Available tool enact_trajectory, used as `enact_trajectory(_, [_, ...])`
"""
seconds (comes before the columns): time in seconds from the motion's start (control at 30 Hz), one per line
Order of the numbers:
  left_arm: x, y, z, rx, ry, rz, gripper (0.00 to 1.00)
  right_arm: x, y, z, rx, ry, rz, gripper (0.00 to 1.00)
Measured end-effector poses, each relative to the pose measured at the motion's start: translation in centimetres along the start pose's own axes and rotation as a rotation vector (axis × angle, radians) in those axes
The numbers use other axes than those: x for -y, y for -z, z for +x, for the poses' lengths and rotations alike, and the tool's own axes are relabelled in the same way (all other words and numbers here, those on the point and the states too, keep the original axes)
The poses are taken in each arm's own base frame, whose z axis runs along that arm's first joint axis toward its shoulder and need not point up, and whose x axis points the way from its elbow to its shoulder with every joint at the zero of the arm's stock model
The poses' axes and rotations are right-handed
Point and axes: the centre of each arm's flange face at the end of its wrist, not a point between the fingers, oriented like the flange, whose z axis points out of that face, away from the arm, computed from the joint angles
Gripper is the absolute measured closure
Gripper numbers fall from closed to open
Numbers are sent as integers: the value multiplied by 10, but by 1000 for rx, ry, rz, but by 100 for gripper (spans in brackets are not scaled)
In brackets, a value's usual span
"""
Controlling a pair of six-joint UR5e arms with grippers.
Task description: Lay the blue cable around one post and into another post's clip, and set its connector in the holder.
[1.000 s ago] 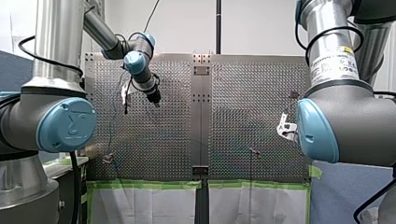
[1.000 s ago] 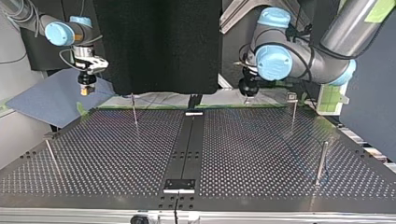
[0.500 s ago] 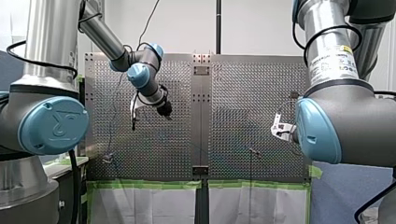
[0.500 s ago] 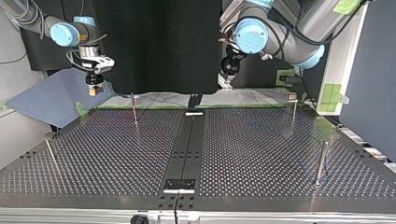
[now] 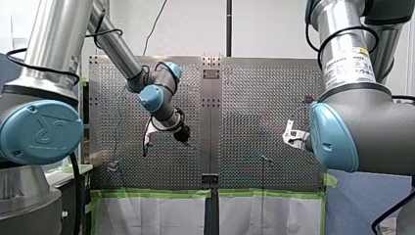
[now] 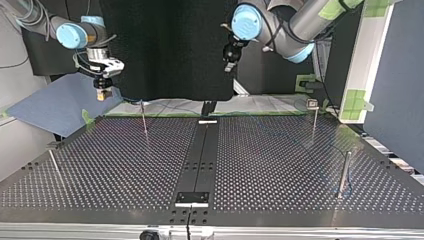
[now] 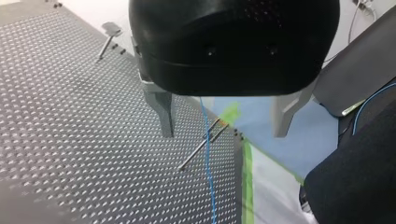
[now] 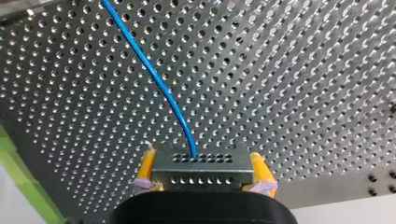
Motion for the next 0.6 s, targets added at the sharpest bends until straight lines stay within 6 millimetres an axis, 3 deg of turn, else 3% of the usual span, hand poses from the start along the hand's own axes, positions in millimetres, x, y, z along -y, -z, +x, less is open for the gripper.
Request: enact_trajectory(0.6, [47,-26,64,2,-19,99,0,-6,28,-31,63,-39,-18,100])
